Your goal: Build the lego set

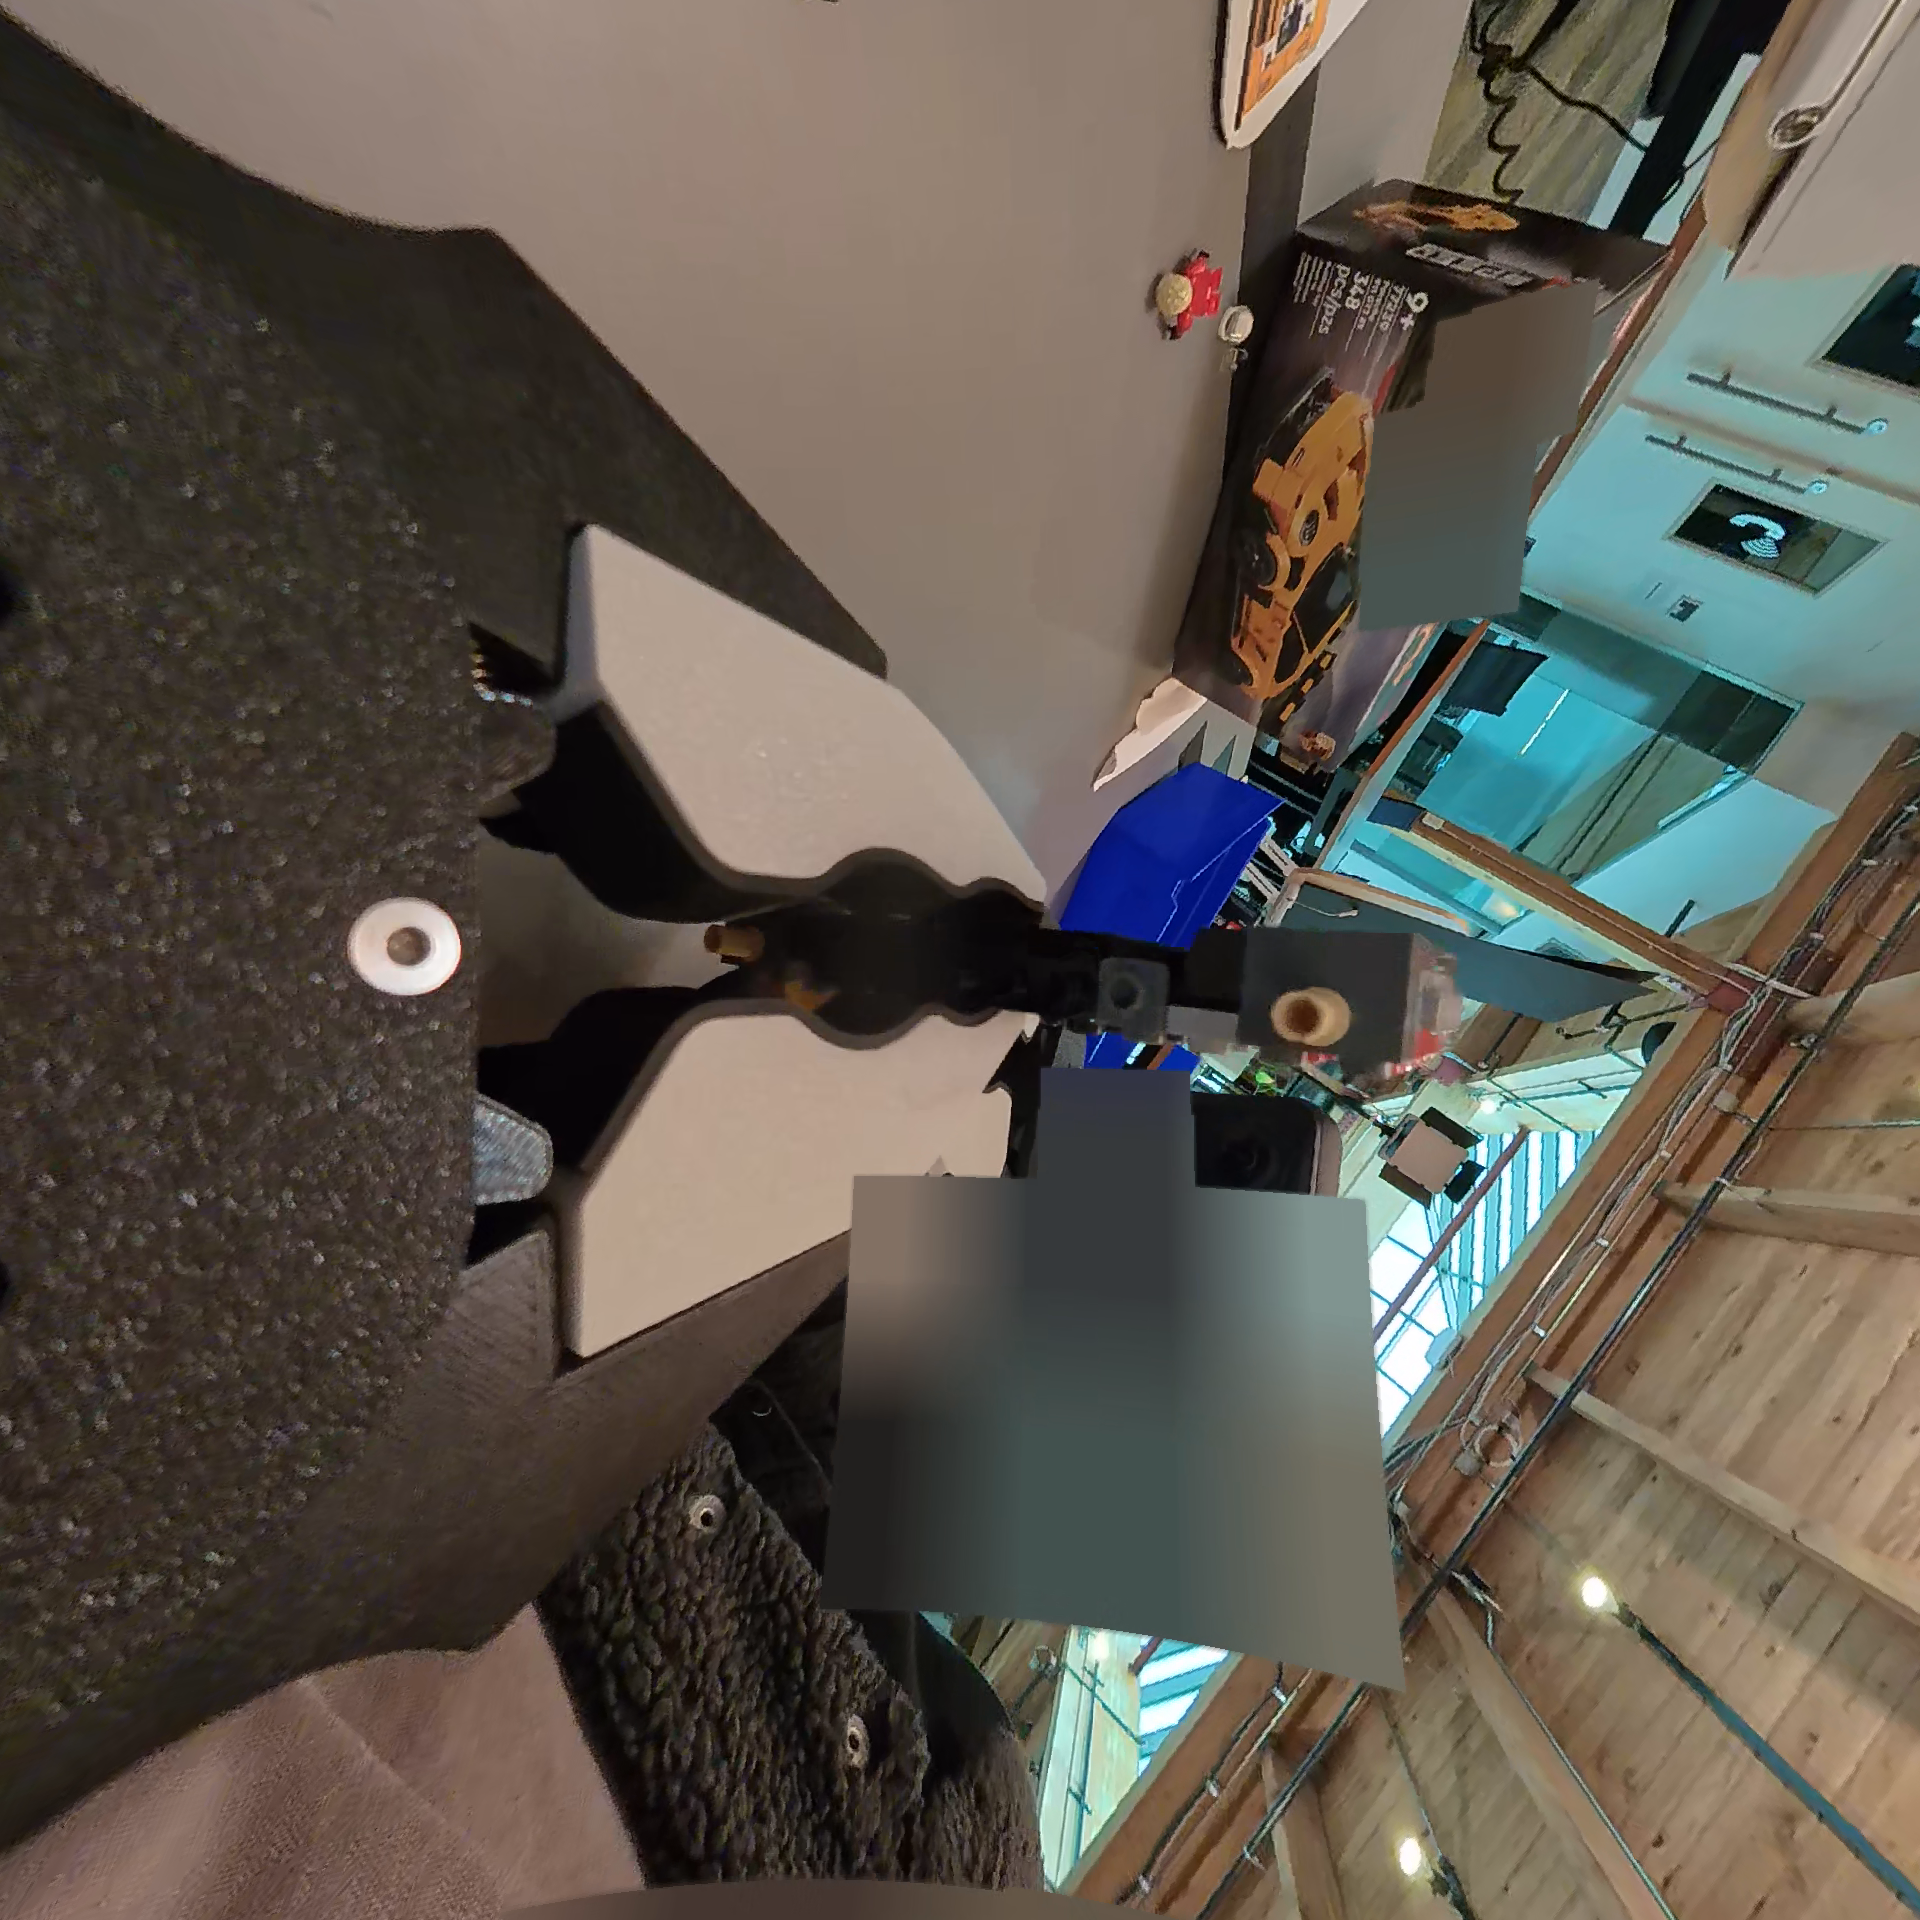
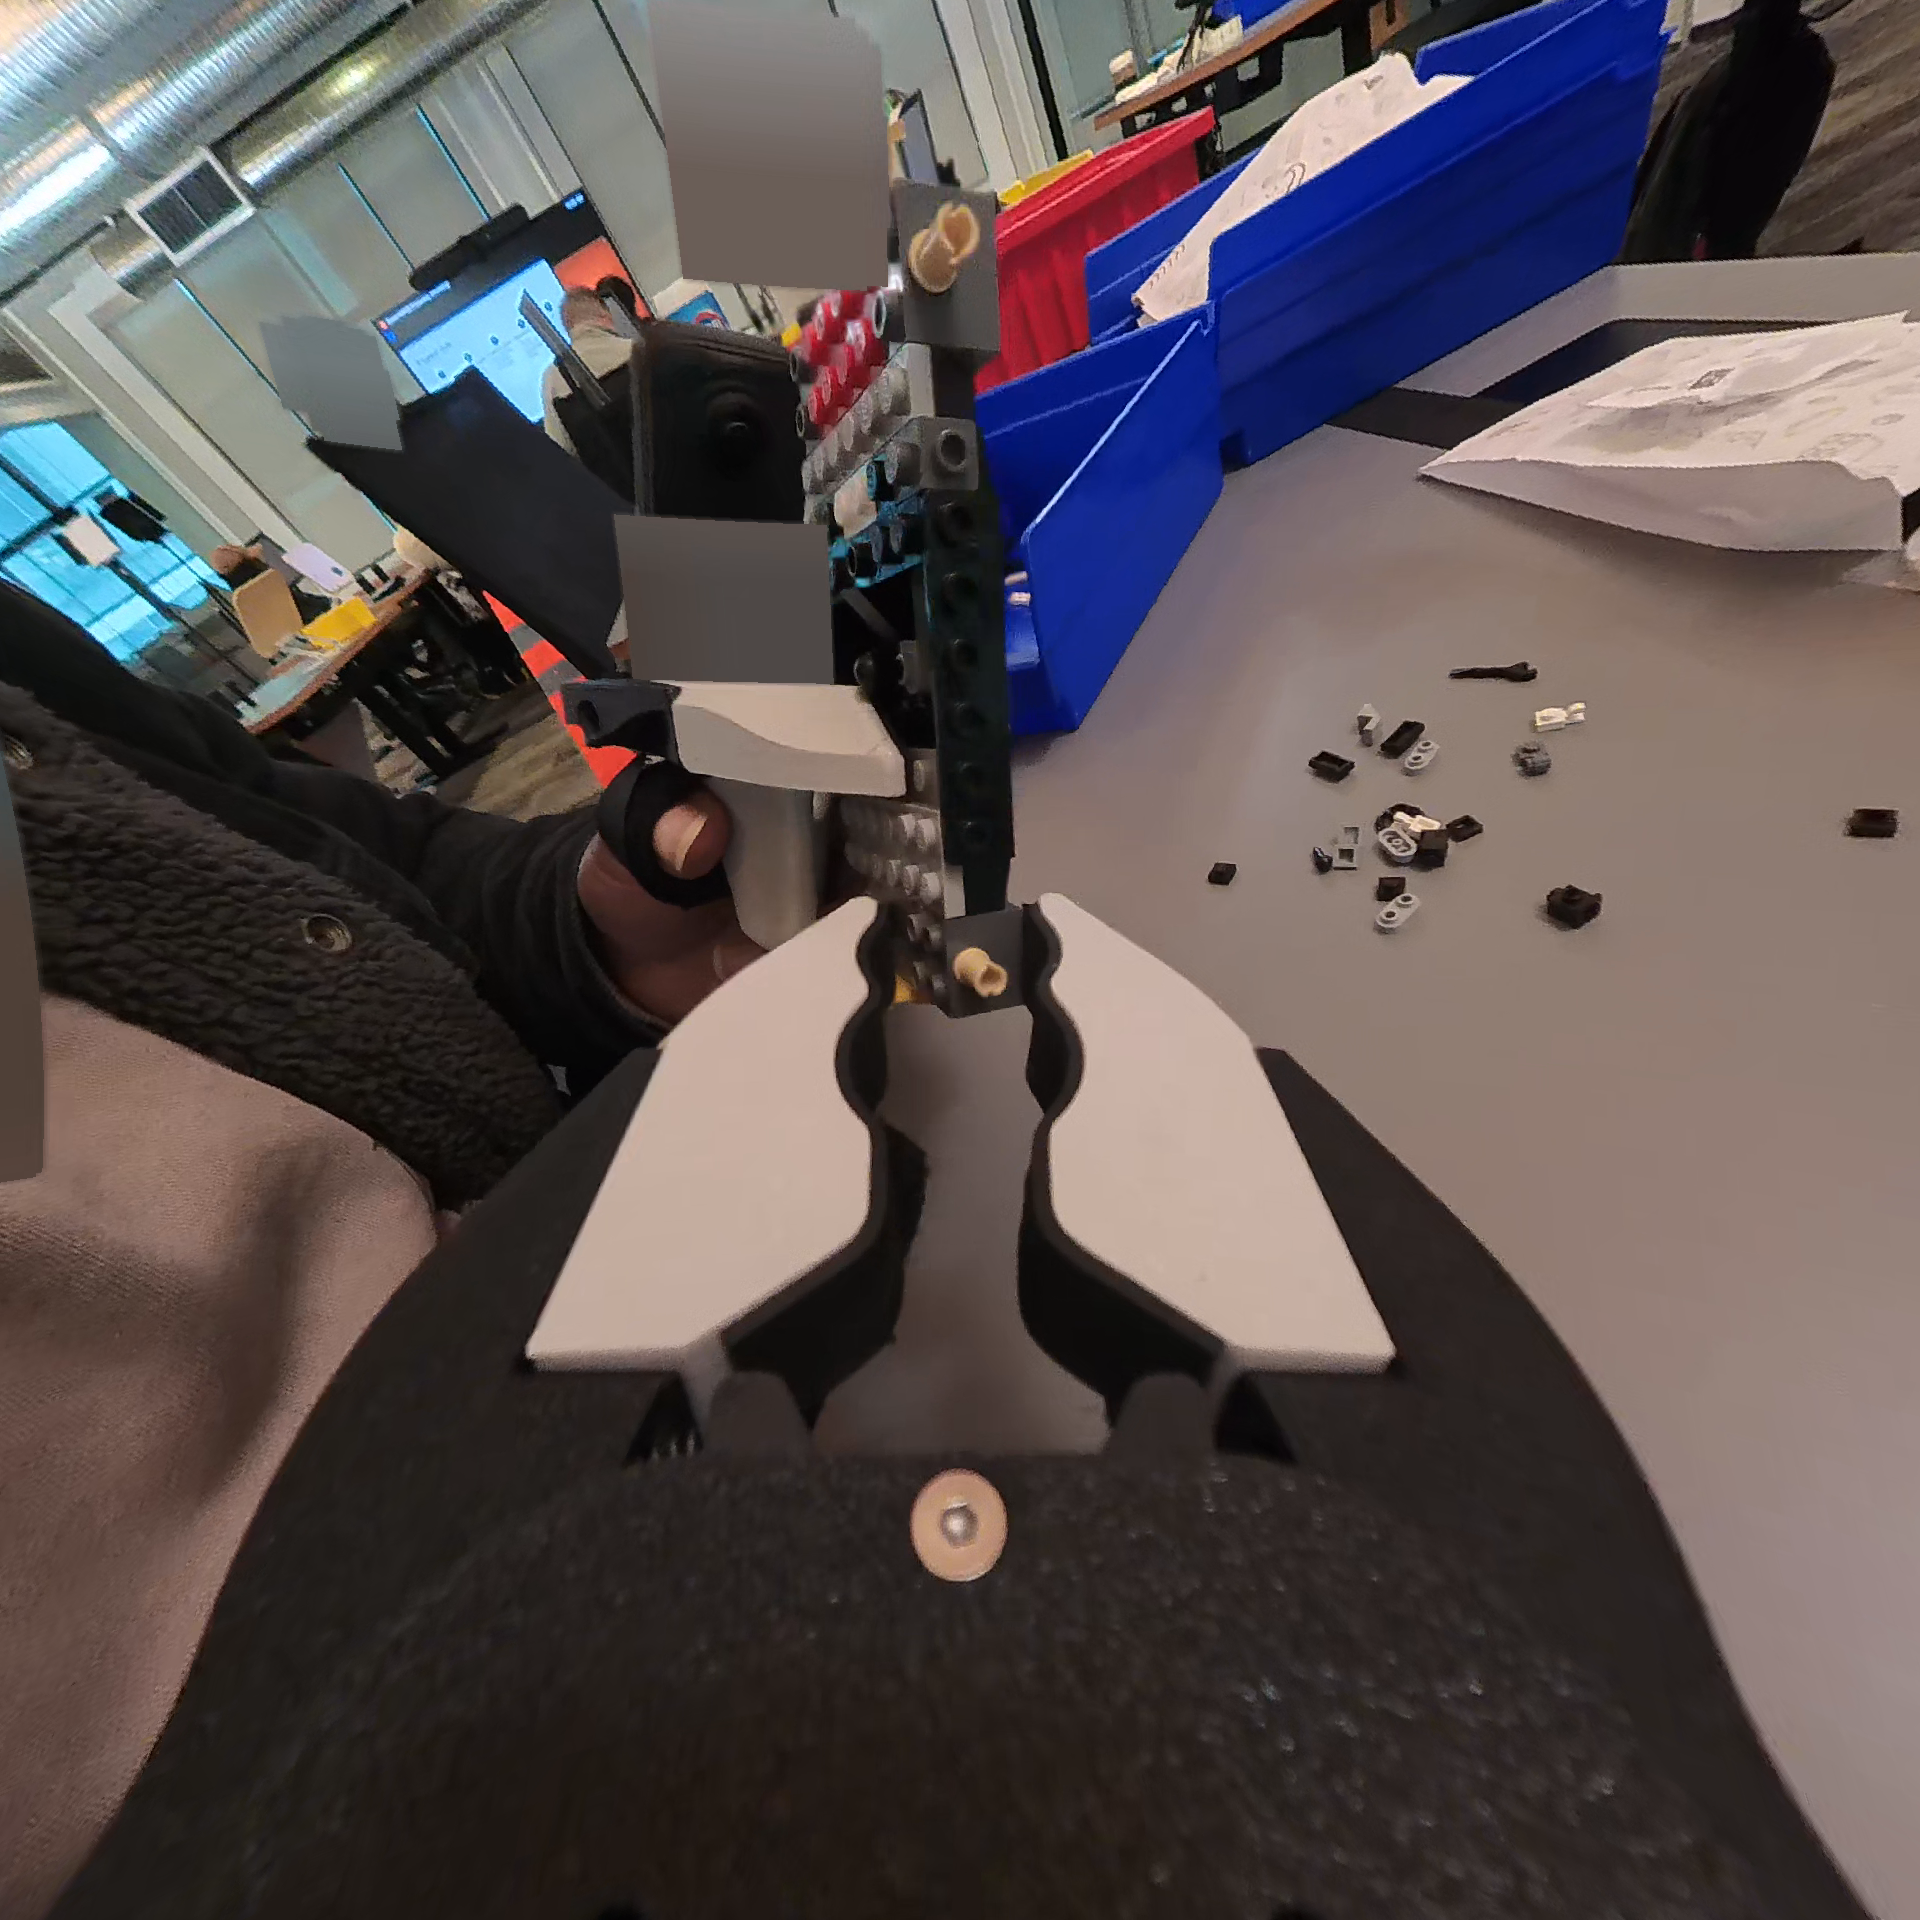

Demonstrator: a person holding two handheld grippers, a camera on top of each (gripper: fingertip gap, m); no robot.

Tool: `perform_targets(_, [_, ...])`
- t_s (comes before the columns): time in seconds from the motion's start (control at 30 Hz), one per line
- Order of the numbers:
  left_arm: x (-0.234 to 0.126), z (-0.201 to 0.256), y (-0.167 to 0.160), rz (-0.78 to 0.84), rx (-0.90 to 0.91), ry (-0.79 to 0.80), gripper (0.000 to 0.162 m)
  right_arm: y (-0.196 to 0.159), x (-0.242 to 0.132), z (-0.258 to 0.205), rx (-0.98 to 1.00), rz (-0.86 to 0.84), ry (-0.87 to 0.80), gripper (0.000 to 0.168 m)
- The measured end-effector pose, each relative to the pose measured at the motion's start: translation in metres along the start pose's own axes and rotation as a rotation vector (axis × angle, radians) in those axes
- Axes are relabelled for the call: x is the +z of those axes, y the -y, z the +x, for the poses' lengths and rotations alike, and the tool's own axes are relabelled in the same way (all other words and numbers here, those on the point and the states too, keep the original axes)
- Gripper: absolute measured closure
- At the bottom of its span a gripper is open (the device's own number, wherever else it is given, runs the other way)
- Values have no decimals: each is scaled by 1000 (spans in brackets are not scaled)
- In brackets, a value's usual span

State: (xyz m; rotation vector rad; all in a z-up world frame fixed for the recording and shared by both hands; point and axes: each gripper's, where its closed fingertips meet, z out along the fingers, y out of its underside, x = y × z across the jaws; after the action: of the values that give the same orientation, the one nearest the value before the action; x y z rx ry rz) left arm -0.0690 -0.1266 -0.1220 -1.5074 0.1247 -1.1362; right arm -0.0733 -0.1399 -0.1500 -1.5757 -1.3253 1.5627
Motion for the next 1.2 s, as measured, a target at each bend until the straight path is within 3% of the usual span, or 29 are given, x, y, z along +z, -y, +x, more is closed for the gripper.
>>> perform_targets(0.9, [-3,-5,7,27,73,50,148,6,5,2,60,35,-16,148])
perform_targets(1.1, [-11,-26,12,96,-199,9,150,17,-14,2,153,118,74,132])
perform_targets(1.2, [-14,-37,12,136,-349,-10,149,16,-31,20,176,176,-22,134])
